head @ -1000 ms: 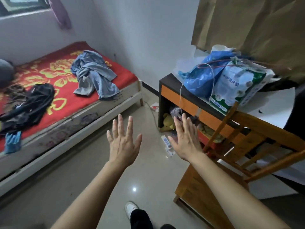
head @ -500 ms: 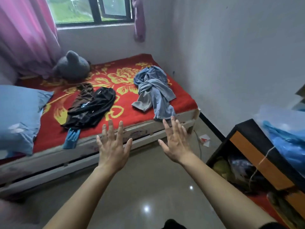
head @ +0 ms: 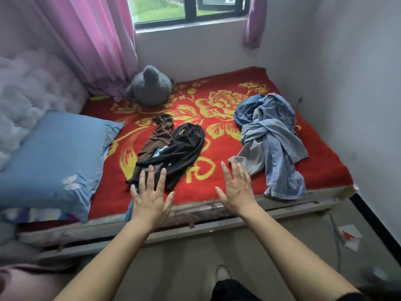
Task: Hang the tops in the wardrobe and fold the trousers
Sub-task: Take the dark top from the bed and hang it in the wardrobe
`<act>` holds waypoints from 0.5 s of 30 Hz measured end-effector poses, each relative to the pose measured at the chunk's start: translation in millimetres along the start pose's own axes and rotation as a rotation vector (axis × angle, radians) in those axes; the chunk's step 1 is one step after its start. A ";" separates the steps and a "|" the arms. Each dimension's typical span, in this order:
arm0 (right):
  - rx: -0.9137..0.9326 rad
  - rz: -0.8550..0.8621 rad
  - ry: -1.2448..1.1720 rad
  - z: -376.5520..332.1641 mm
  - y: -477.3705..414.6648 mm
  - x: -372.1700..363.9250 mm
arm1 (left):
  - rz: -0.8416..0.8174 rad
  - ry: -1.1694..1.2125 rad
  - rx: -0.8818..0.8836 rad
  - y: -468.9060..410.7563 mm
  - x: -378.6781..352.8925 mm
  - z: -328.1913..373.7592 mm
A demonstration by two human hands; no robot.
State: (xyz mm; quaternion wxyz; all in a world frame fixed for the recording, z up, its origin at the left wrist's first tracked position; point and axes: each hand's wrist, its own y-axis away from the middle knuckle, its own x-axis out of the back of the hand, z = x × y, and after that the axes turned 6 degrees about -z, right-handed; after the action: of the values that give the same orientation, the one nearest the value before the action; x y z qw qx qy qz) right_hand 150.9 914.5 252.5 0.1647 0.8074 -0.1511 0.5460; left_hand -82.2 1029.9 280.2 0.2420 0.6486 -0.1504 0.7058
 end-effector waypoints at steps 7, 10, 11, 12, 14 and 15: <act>0.136 -0.097 0.005 -78.7 -169.8 6.9 | 0.022 -0.001 0.122 -126.5 42.1 -75.1; 0.177 -0.150 0.040 -106.6 -229.2 -7.2 | 0.016 0.047 0.159 -176.4 33.3 -104.8; 0.177 -0.166 0.050 -112.9 -249.8 -14.0 | 0.005 0.062 0.165 -195.7 28.4 -114.4; 0.169 -0.183 0.058 -117.3 -269.0 -20.5 | -0.019 0.073 0.168 -215.0 22.9 -123.4; 0.130 -0.206 0.076 -122.2 -302.8 -34.3 | -0.077 0.079 0.152 -255.0 9.2 -140.6; 0.100 -0.218 0.077 -122.8 -317.0 -41.5 | -0.113 0.072 0.137 -274.9 3.6 -148.6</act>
State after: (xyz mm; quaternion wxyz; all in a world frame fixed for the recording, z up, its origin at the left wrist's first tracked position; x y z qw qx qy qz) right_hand 168.3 1255.3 224.8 0.1885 0.8047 -0.0286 0.5623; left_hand -60.0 1338.8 239.0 0.2419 0.6453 -0.0563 0.7224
